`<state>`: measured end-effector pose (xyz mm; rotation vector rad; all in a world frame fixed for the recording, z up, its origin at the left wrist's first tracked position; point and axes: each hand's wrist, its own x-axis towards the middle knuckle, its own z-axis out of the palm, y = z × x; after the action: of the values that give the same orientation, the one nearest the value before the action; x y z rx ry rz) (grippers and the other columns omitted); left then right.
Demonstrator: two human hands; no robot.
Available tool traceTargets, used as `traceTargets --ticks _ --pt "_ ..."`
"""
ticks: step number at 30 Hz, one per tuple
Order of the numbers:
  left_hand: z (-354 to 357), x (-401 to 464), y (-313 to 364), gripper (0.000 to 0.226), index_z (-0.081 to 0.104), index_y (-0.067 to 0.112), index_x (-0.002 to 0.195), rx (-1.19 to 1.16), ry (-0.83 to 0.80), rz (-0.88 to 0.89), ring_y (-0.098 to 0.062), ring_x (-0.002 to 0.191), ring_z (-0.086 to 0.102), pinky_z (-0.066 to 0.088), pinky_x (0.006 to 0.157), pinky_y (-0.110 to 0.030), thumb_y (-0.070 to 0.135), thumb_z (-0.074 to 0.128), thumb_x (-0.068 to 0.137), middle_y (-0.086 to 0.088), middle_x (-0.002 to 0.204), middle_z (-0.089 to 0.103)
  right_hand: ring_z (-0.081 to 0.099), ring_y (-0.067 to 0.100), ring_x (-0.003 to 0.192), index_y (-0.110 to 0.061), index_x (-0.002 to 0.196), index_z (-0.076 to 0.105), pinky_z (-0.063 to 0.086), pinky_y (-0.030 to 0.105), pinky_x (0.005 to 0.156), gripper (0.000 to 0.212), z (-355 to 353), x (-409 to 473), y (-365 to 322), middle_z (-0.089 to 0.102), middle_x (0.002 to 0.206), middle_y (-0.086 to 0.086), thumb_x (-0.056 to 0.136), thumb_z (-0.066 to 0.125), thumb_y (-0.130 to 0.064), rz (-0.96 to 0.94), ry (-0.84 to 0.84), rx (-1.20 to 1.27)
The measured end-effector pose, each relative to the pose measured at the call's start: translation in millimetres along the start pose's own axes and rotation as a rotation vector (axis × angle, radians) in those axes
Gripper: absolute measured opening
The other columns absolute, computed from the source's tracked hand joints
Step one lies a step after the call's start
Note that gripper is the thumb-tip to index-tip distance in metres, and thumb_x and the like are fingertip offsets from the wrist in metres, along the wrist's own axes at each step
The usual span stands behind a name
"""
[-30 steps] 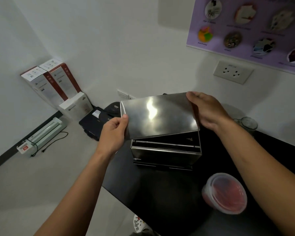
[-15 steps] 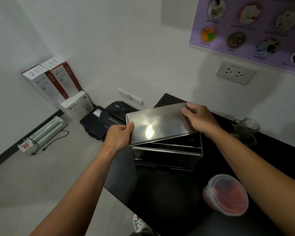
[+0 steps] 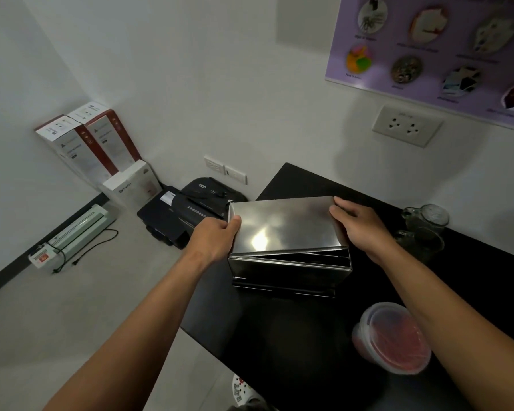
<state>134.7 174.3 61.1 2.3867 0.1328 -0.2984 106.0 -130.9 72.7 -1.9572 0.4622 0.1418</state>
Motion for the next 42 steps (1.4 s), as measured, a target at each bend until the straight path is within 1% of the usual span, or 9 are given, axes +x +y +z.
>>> traceTargets --ticks 7,13,17,23,29,33,38,39,42 --pt "-0.5 -1.2 3.8 0.066 0.064 0.008 0.064 0.035 -0.044 0.017 -0.022 0.059 0.057 0.049 0.066 -0.034 0.056 0.044 0.105 -0.008 0.063 0.061 0.048 0.013 0.143 -0.025 0.153 0.049 0.035 0.022 0.102 0.05 1.0 -10.6 10.6 0.052 0.156 -0.002 0.105 0.057 -0.035 0.018 0.015 0.082" --pt "-1.5 -3.0 6.5 0.067 0.061 0.01 0.057 0.03 -0.034 0.022 -0.021 0.059 0.057 0.048 0.067 -0.035 0.054 0.047 0.105 -0.006 0.06 0.061 0.044 0.014 0.146 -0.027 0.154 0.049 0.032 0.022 0.107 0.05 0.8 -23.1 17.4 0.05 0.158 -0.004 0.105 0.056 -0.036 0.008 0.043 0.091" --pt "0.7 -6.3 6.8 0.07 0.069 -0.002 0.064 0.008 -0.001 0.005 -0.02 0.056 0.057 0.046 0.063 -0.031 0.052 0.049 0.105 -0.006 0.057 0.062 0.042 0.014 0.147 -0.027 0.154 0.049 0.03 0.021 0.108 0.049 -1.9 -29.3 21.0 0.049 0.159 -0.005 0.106 0.055 -0.035 -0.001 0.035 0.093" --pt "7.5 -14.2 8.3 0.065 0.063 0.01 0.054 -0.008 0.076 -0.007 -0.013 0.052 0.056 0.037 0.055 -0.025 0.048 0.051 0.105 -0.001 0.053 0.062 0.043 0.013 0.147 -0.026 0.155 0.046 0.031 0.021 0.109 0.05 -1.5 -31.6 25.4 0.048 0.159 -0.005 0.106 0.054 -0.033 -0.003 0.014 0.11" --pt "13.1 -19.0 2.6 0.06 0.08 0.003 0.082 -0.07 0.082 -0.016 -0.016 0.065 0.066 0.046 0.061 -0.025 0.052 0.052 0.103 -0.013 0.078 0.078 0.043 0.013 0.146 -0.027 0.156 0.045 0.031 0.022 0.11 0.051 -0.3 -32.6 29.5 0.048 0.159 -0.005 0.107 0.054 -0.033 -0.02 -0.004 0.115" --pt "14.9 -28.9 2.6 0.052 0.082 0.008 0.091 -0.128 0.065 -0.005 -0.023 0.084 0.075 0.057 0.076 -0.033 0.051 0.054 0.102 -0.008 0.085 0.081 0.044 0.013 0.146 -0.027 0.156 0.046 0.031 0.023 0.111 0.051 -1.8 -29.3 30.8 0.049 0.159 -0.005 0.106 0.055 -0.034 -0.026 -0.011 0.117" --pt "24.9 -53.5 -1.2 0.027 0.074 0.024 0.094 -0.283 0.1 -0.01 -0.021 0.09 0.075 0.059 0.078 -0.038 0.045 0.06 0.102 -0.001 0.093 0.078 0.046 0.012 0.144 -0.028 0.155 0.046 0.033 0.023 0.111 0.051 -1.4 -30.8 31.5 0.05 0.158 -0.005 0.106 0.055 -0.035 -0.033 -0.026 0.125" --pt "29.6 -58.2 -2.7 0.024 0.073 0.024 0.103 -0.326 0.107 -0.034 -0.019 0.092 0.073 0.058 0.077 -0.035 0.045 0.062 0.101 0.001 0.098 0.076 0.046 0.012 0.144 -0.027 0.156 0.046 0.033 0.022 0.11 0.051 -1.6 -30.7 31.4 0.05 0.157 -0.005 0.106 0.055 -0.035 -0.037 -0.03 0.123" --pt "43.9 -71.0 -2.1 0.057 0.055 0.014 0.141 -0.433 0.146 -0.113 -0.013 0.101 0.069 0.058 0.089 -0.034 0.048 0.067 0.097 0.001 0.12 0.069 0.046 0.011 0.143 -0.026 0.156 0.045 0.032 0.021 0.108 0.052 -3.0 -28.2 33.8 0.051 0.157 -0.005 0.106 0.055 -0.036 -0.042 -0.043 0.126"
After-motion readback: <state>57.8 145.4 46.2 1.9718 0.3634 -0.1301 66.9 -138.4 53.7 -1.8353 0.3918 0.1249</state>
